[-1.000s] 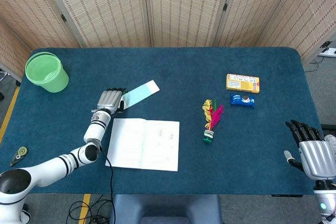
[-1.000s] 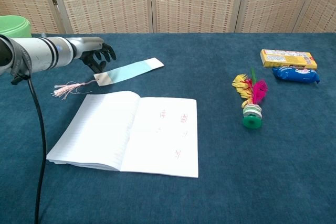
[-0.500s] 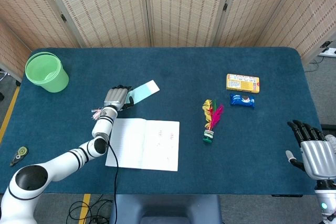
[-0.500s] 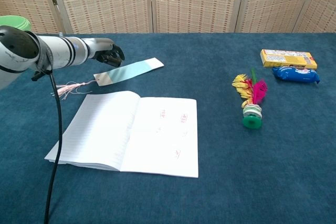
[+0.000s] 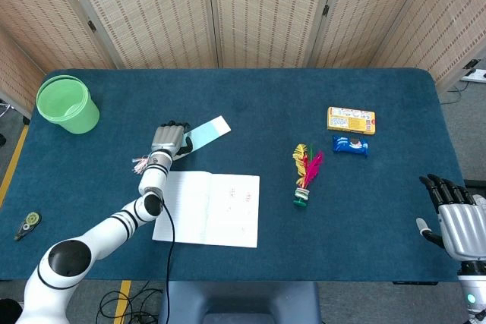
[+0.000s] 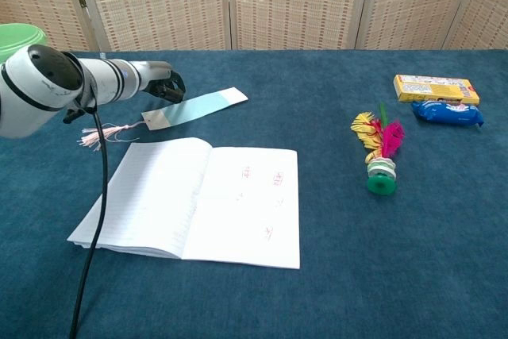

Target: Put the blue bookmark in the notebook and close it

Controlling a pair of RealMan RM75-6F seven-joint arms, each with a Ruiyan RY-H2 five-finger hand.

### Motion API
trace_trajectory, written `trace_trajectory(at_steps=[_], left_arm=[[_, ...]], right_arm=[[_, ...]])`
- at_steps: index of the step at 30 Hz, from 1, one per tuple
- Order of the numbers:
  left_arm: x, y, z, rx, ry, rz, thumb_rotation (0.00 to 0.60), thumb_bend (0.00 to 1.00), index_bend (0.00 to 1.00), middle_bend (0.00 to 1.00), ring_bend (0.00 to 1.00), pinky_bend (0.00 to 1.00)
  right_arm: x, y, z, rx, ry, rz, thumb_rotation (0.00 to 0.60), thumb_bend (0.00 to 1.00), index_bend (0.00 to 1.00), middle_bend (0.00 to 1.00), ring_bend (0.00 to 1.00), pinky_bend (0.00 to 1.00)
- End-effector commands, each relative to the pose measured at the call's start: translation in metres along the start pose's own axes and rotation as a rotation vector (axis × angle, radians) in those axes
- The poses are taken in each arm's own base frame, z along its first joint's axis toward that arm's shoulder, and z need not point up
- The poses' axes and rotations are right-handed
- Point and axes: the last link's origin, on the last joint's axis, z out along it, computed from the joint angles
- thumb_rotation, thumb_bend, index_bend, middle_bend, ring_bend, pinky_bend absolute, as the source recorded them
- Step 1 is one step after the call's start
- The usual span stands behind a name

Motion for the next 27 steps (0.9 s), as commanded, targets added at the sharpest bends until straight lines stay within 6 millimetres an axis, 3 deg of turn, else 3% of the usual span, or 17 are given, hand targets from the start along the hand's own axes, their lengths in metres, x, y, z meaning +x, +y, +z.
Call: trace_trajectory(at_steps=[1,11,27], left_arm=[[-0.001,-0.001,0.002,0.008,-0.009,0.001,0.298,0.72,0.19,0.22,0.11,0.17],[-0.011,0.004,0.002,-0.011,-0.033,0.033,0.299,0.72,0.20,0.22,0.11,0.17],[-0.018,0.032,-0.012,-0.150,-0.057,0.100,0.295,0.72,0.23,0.22,0.11,0.17]], right_arm=[[0.000,0.000,0.000,-0.001,0.001,-0.001,0.600,0.22,0.14,0.13,0.17,0.22],[0.000,-0.002,-0.001,-0.002,-0.002,-0.003,0.600,0.22,0.14,0.13,0.17,0.22],[-0.001,0.001,-0.002,-0.010,-0.003,-0.001,0.600,0.22,0.14,0.13,0.17,0.22]])
